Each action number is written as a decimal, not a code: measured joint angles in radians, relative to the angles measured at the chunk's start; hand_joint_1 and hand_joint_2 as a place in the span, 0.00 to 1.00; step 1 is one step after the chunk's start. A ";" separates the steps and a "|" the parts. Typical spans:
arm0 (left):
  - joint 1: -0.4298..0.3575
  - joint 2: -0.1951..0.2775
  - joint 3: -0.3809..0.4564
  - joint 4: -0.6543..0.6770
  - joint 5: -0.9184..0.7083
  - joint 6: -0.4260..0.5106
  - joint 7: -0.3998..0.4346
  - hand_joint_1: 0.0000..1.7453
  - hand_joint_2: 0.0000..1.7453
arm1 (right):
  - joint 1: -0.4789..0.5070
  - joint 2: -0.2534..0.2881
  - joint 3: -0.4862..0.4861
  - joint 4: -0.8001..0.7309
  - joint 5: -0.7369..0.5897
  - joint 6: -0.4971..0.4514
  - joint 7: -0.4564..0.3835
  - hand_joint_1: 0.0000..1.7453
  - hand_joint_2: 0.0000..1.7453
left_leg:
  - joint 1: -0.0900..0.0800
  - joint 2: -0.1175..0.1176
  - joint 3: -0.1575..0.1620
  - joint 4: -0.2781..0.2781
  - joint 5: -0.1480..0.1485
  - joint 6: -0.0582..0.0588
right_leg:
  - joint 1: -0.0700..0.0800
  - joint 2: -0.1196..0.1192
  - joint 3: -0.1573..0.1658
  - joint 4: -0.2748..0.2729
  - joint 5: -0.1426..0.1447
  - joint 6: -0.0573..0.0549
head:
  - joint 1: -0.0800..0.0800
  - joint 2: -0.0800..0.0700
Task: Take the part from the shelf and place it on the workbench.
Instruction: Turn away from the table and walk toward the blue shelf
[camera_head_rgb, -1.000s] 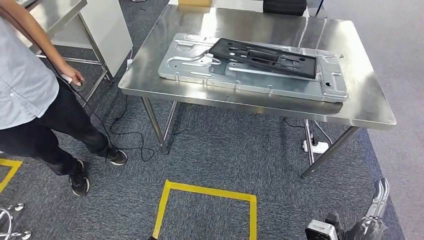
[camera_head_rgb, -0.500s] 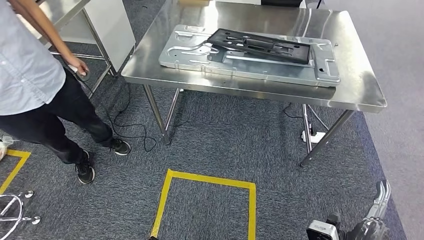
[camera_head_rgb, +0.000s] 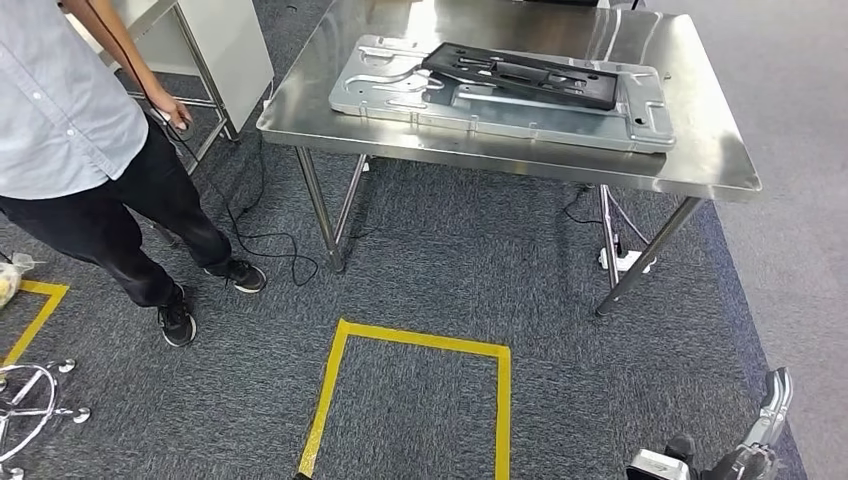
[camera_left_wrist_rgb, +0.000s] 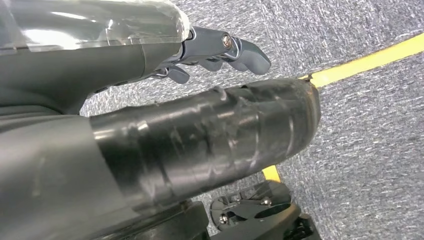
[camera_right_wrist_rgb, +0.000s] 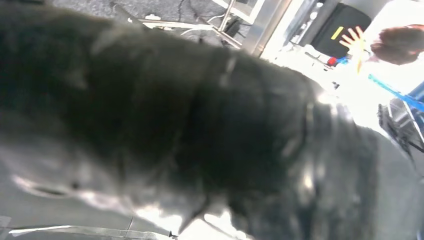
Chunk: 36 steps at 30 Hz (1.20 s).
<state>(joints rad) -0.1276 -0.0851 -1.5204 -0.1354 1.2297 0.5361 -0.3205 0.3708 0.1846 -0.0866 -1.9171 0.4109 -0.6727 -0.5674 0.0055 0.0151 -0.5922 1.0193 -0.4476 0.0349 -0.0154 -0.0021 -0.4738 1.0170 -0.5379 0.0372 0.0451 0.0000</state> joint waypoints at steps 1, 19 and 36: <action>0.000 0.000 0.000 0.000 0.000 0.000 0.000 0.00 0.00 | 0.000 0.000 0.000 -0.002 -0.002 0.000 -0.002 0.00 0.00 | -0.001 0.000 -0.004 0.002 0.006 -0.006 | 0.004 0.001 0.006 -0.017 -0.006 -0.007 | 0.000 0.000; 0.000 0.003 0.000 0.001 0.003 0.001 -0.003 0.00 0.00 | 0.006 0.000 -0.001 -0.018 -0.039 0.031 -0.051 0.00 0.00 | -0.004 -0.005 0.144 -0.052 -0.089 0.005 | 0.008 -0.007 -0.146 0.012 0.109 -0.020 | -0.001 0.000; 0.001 0.002 0.000 0.001 0.004 0.004 -0.011 0.00 0.00 | 0.011 0.003 -0.002 -0.019 -0.040 0.039 -0.051 0.00 0.00 | 0.001 -0.005 -0.010 0.051 -0.058 -0.029 | -0.006 -0.004 -0.017 -0.038 0.023 -0.048 | 0.000 0.000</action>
<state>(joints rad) -0.1268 -0.0835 -1.5206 -0.1347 1.2338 0.5405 -0.3319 0.3821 0.1878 -0.0882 -1.9360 0.3711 -0.6332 -0.6183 0.0064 0.0106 -0.6021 1.0706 -0.5057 0.0056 -0.0213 -0.0063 -0.4908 0.9788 -0.5146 -0.0112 0.0449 0.0000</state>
